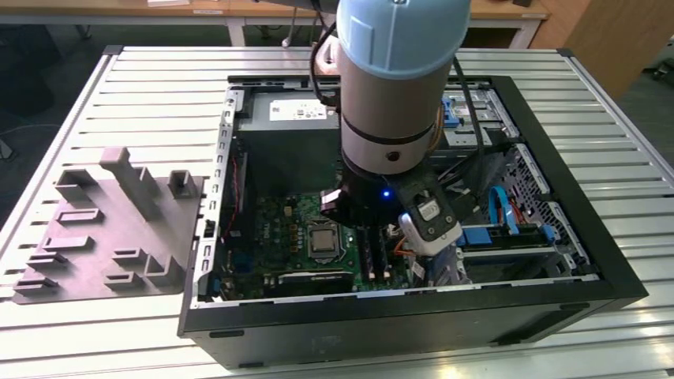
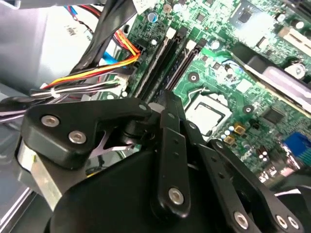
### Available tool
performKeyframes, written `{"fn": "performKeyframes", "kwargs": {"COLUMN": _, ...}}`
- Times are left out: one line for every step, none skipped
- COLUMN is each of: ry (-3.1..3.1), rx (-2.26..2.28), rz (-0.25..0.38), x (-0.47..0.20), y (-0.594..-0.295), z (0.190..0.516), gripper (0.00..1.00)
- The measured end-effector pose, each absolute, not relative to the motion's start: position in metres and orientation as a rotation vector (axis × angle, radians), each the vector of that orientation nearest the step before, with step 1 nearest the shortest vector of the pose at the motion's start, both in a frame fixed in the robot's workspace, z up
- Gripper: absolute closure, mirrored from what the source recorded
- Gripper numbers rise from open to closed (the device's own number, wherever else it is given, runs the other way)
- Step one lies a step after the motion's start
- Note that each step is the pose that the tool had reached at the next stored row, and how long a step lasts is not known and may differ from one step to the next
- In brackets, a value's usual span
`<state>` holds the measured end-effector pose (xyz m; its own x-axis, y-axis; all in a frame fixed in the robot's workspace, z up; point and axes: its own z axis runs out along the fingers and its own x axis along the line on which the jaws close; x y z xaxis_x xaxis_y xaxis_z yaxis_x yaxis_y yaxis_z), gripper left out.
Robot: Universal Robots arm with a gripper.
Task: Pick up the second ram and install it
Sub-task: 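Press down the second ram until it locks into place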
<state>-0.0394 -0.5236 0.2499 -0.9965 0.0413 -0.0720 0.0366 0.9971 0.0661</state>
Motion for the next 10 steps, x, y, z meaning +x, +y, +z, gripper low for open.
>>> {"fn": "performKeyframes", "kwargs": {"ry": 3.066, "rx": 0.06, "rz": 0.1, "x": -0.039, "y": -0.524, "z": 0.25, "gripper": 0.9}}
{"fn": "performKeyframes", "kwargs": {"ry": 3.066, "rx": 0.06, "rz": 0.1, "x": -0.039, "y": -0.524, "z": 0.25, "gripper": 0.9}}
{"fn": "performKeyframes", "kwargs": {"ry": 3.066, "rx": 0.06, "rz": 0.1, "x": -0.039, "y": -0.524, "z": 0.25, "gripper": 0.9}}
{"fn": "performKeyframes", "kwargs": {"ry": 3.066, "rx": 0.06, "rz": 0.1, "x": -0.039, "y": -0.524, "z": 0.25, "gripper": 0.9}}
{"fn": "performKeyframes", "kwargs": {"ry": 3.066, "rx": 0.06, "rz": 0.099, "x": -0.039, "y": -0.523, "z": 0.25, "gripper": 0.9}}
{"fn": "performKeyframes", "kwargs": {"ry": 3.066, "rx": 0.06, "rz": 0.099, "x": -0.039, "y": -0.522, "z": 0.25, "gripper": 0.9}}
{"fn": "performKeyframes", "kwargs": {"ry": 3.066, "rx": 0.06, "rz": 0.099, "x": -0.039, "y": -0.521, "z": 0.25, "gripper": 0.9}}
{"fn": "performKeyframes", "kwargs": {"ry": 3.066, "rx": 0.06, "rz": 0.099, "x": -0.039, "y": -0.519, "z": 0.25, "gripper": 0.9}}
{"fn": "performKeyframes", "kwargs": {"ry": 3.066, "rx": 0.06, "rz": 0.099, "x": -0.039, "y": -0.516, "z": 0.25, "gripper": 0.9}}
{"fn": "performKeyframes", "kwargs": {"ry": 3.066, "rx": 0.06, "rz": 0.099, "x": -0.039, "y": -0.513, "z": 0.25, "gripper": 0.9}}
